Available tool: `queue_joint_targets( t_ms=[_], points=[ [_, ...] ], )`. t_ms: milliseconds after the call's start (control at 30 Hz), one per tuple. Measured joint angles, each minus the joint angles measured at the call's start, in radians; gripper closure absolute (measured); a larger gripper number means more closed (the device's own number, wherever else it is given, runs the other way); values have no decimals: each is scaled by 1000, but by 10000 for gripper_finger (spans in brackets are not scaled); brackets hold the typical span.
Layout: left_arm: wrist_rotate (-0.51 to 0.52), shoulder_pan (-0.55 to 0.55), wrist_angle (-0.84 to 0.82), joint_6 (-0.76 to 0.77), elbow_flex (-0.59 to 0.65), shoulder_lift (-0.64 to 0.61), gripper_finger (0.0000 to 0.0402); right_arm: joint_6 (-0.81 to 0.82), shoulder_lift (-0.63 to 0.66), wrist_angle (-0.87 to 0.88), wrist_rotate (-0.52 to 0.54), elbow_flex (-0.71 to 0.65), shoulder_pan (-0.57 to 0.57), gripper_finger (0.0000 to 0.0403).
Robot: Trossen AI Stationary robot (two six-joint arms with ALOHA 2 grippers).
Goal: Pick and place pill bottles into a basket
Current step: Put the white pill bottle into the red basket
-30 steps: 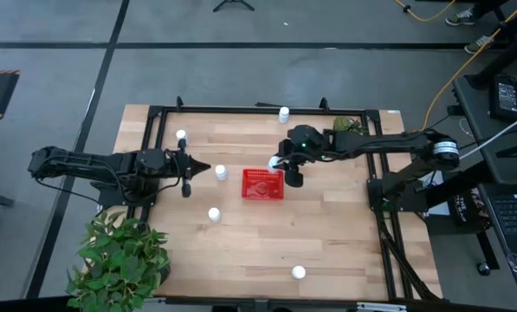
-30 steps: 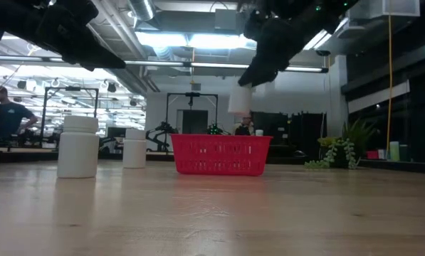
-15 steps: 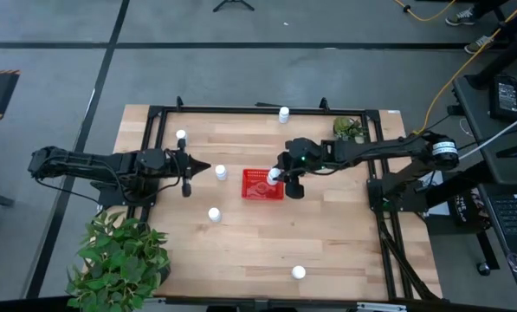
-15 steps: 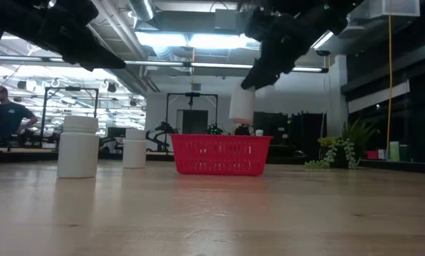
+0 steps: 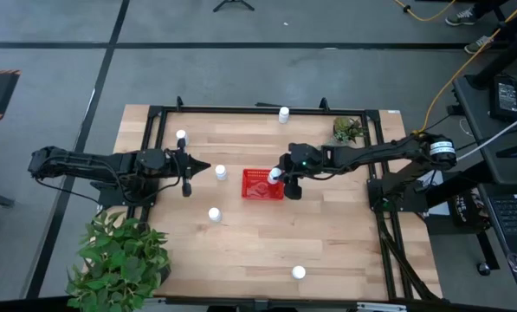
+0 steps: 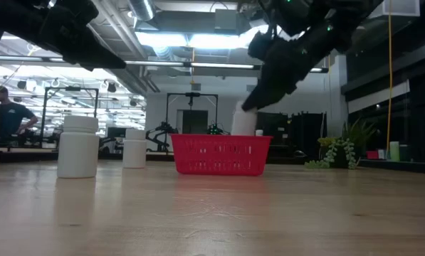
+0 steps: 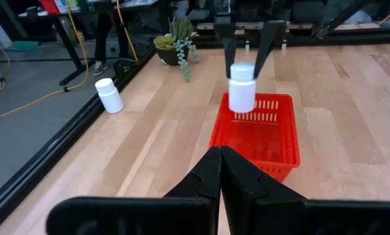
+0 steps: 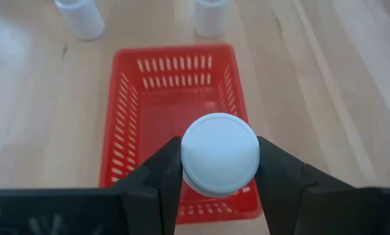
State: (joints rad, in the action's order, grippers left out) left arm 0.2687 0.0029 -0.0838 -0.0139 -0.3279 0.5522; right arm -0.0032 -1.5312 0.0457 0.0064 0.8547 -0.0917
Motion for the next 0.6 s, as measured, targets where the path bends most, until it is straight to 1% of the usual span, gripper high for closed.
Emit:
queue_joint_targets(
  t_ms=[300, 500, 600],
  points=[
    [0, 0, 5, 0, 0, 0, 394, 0, -92, -43, 0, -2, -2, 250],
    [0, 0, 5, 0, 0, 0, 393, 2, -114, -40, 3, -1, -2, 250],
    [0, 0, 5, 0, 0, 0, 395, 0, -114, -42, 31, -1, -2, 250]
  ],
)
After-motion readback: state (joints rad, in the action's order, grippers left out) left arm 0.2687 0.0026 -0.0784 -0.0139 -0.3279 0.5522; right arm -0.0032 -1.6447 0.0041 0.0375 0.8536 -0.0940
